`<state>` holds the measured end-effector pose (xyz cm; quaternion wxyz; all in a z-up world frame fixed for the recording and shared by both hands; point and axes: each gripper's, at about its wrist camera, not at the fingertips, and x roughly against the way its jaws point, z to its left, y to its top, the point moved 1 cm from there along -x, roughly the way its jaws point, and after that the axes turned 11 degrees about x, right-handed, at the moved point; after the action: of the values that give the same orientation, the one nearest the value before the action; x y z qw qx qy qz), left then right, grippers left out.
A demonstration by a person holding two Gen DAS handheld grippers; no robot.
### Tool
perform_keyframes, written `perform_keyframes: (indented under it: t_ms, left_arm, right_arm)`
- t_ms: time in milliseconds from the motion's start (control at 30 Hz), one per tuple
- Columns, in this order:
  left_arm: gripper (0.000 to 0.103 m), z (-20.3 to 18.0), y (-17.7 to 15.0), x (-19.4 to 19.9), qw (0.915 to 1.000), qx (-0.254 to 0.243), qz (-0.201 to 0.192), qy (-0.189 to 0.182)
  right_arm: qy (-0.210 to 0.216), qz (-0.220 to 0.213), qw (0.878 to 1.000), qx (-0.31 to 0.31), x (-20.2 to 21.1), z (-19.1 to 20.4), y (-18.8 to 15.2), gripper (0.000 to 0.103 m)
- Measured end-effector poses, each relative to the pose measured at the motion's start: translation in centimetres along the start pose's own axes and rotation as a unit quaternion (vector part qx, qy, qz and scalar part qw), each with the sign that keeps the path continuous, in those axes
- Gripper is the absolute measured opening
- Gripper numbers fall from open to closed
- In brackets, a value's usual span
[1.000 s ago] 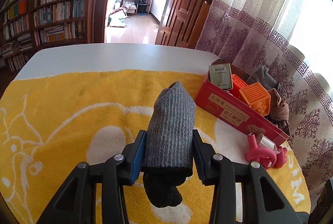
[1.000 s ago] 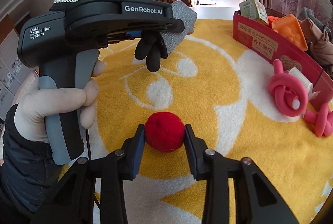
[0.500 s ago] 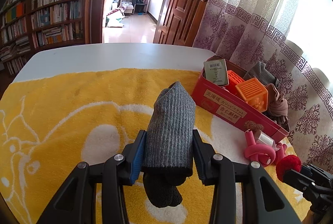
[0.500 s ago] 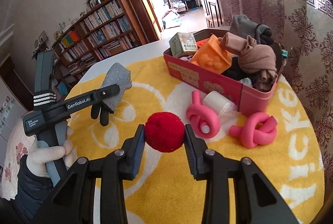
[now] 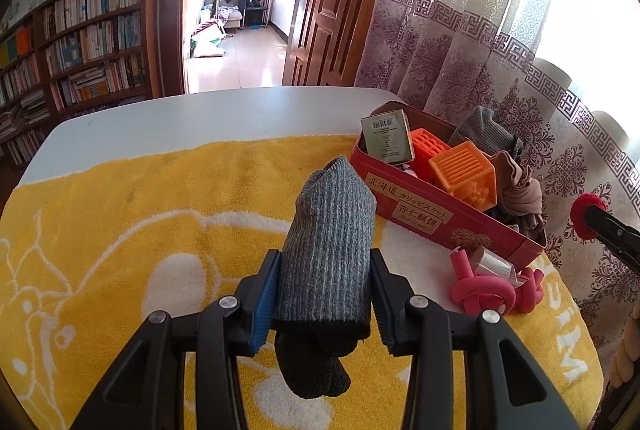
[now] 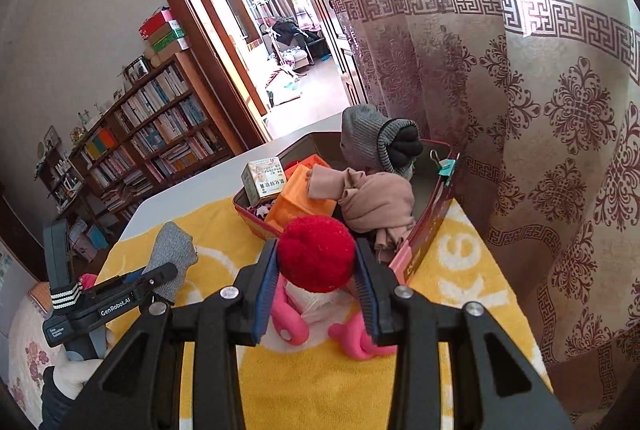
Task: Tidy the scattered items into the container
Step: 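Carry the grey sock and red yarn ball into the red tin and release both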
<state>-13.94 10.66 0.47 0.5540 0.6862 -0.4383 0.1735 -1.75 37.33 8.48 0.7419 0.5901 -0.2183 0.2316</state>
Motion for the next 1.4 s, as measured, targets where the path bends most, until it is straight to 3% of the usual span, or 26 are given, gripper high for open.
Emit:
perform_keyframes:
  t_ms: [367, 833, 967, 1067, 1100, 1133, 1400]
  left_arm:
    - [0.044, -6.1, 3.9, -0.7, 0.9983, -0.044, -0.022, -0.031]
    - [0.044, -11.2, 7.8, -7.0, 0.9968, -0.064, -0.015, -0.046]
    - [0.047, -11.4, 7.7, -9.1, 0.9969, -0.065, 0.006, -0.045]
    - [0.054, -11.1, 7.4, -9.6, 0.9964, -0.066, 0.013, -0.052]
    - [0.067, -11.0, 7.3, -9.5, 0.9964, -0.064, 0.011, -0.054]
    - [0.076, -10.8, 7.3, -9.3, 0.9965, -0.06, 0.006, -0.057]
    - [0.076, -9.8, 7.2, -7.1, 0.9971, -0.036, -0.016, -0.065]
  right_arm:
    - [-0.012, -0.027, 0.999, -0.023, -2.3, -2.1, 4.0, 0.04]
    - [-0.036, -0.038, 0.998, -0.02, -6.3, -3.6, 7.6, 0.04]
    - [-0.037, -0.017, 0.999, -0.013, -8.2, -3.5, 7.4, 0.047]
    - [-0.046, -0.005, 0.999, -0.017, -8.9, -4.0, 7.0, 0.074]
    - [-0.049, -0.008, 0.999, -0.02, -8.9, -4.1, 6.8, 0.077]
    - [-0.053, -0.014, 0.998, -0.022, -8.7, -4.2, 6.6, 0.078]
    - [-0.052, -0.025, 0.998, -0.036, -7.2, -4.7, 5.5, 0.079]
